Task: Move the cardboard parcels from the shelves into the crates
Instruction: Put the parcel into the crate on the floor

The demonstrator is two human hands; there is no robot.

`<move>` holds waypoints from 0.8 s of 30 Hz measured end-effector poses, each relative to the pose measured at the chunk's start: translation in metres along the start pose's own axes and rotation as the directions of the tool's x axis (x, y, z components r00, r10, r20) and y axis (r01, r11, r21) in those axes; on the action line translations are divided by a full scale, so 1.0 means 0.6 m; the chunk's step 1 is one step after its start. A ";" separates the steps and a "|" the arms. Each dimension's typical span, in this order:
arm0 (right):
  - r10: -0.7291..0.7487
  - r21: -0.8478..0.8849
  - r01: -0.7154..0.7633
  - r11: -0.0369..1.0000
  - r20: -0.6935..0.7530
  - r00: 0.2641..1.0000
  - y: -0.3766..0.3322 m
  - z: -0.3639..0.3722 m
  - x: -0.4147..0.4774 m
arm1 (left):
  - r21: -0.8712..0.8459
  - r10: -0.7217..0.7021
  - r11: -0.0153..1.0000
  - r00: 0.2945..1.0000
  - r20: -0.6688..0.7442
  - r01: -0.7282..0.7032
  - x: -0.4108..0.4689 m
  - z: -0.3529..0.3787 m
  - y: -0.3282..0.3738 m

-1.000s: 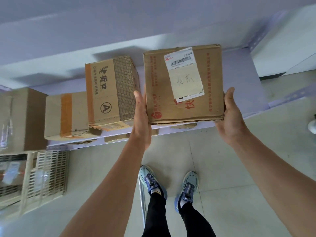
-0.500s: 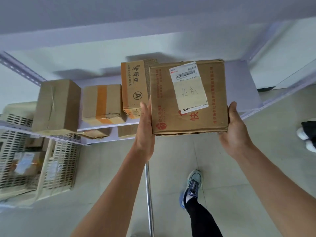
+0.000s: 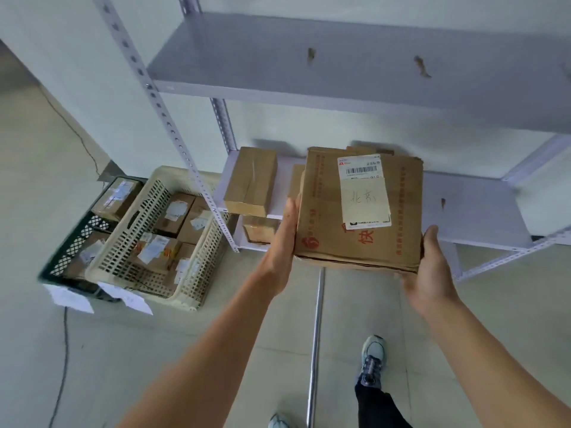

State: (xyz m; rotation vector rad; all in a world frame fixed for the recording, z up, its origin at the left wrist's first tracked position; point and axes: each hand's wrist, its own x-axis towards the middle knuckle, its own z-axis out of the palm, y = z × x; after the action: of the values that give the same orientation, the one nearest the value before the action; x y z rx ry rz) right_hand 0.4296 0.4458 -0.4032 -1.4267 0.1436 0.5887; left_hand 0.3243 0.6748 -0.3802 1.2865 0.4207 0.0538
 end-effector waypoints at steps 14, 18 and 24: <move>0.148 -0.148 -0.112 0.983 0.261 0.954 0.049 0.404 -0.075 | -0.162 0.085 0.979 0.970 -0.228 -0.124 -0.222 -0.352 0.058; 0.217 -0.156 -0.175 0.972 0.317 0.923 0.104 0.520 -0.055 | -0.084 0.018 0.995 0.929 -0.371 -0.053 -0.235 -0.459 0.059; 0.314 -0.241 -0.241 0.940 0.336 0.888 0.173 0.688 -0.024 | -0.097 -0.088 0.994 0.896 -0.434 0.051 -0.217 -0.631 0.068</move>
State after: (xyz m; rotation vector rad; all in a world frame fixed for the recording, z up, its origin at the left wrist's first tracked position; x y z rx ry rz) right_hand 0.2661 0.8383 -0.4218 -1.4646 -0.0119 1.1282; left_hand 0.0858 0.9989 -0.3882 1.1719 0.8438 0.3034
